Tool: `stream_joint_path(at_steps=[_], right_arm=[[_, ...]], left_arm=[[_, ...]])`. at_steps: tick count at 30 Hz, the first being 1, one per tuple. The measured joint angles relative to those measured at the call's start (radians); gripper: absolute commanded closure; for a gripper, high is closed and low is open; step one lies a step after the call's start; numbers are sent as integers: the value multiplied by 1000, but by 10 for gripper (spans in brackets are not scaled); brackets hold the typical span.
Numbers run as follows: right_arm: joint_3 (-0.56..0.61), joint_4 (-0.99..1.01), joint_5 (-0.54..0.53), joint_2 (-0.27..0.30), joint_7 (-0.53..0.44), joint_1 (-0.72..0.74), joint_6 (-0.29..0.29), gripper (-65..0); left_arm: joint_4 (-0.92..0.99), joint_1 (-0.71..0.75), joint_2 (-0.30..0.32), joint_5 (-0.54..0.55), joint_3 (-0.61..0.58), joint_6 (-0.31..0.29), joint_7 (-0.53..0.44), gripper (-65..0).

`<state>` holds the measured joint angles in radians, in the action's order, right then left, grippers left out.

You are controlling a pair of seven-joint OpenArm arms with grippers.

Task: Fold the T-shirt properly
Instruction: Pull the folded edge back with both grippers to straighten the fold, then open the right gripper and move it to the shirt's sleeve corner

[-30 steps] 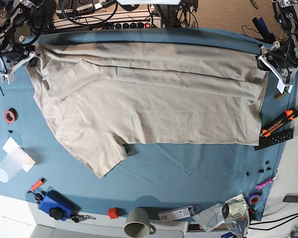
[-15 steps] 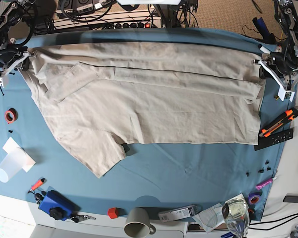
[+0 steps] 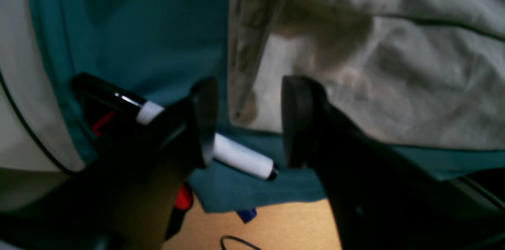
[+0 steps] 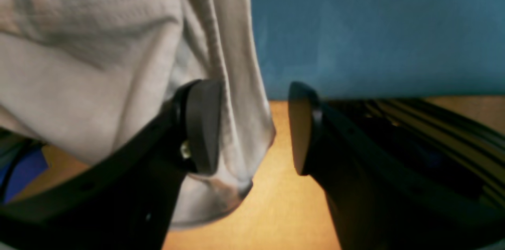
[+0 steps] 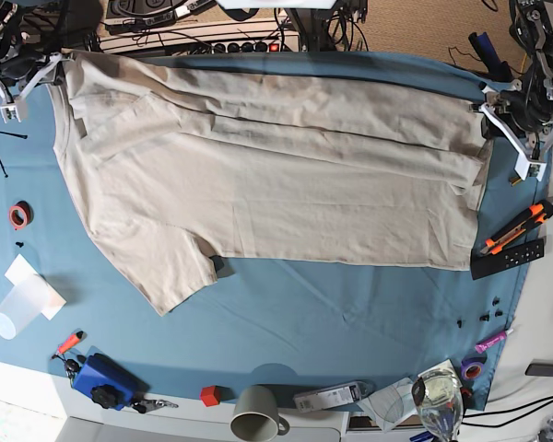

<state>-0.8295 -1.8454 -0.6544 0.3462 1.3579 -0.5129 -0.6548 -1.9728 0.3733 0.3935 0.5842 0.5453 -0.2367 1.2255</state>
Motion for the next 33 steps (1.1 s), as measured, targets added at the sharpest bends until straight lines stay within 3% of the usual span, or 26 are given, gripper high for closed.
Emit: stream_joint_path(at_steps=[5,17,20,27,30,33], right_arm=[[0,0,-1,0,-28,23,90,-277],[0,0,51,0,-14,26,68,-277],[0,-4,9,0,40,26,106,-277],[-34,-135,5,0,50,27,106,-277],[-83,-196,27,0,13,27,107,-277],[-133,-231,26,0,-105,27,108,-277]], left_arm=[[0,0,0,0,0,0,0,-269],[0,0,0,0,0,0,0,-269],[0,0,0,0,0,0,0,-269],[0,0,0,-24,0,0,-2,-269],[0,1,0,-34,0,0,-19,-269],[0,1,0,-34,0,0,-23,-269]])
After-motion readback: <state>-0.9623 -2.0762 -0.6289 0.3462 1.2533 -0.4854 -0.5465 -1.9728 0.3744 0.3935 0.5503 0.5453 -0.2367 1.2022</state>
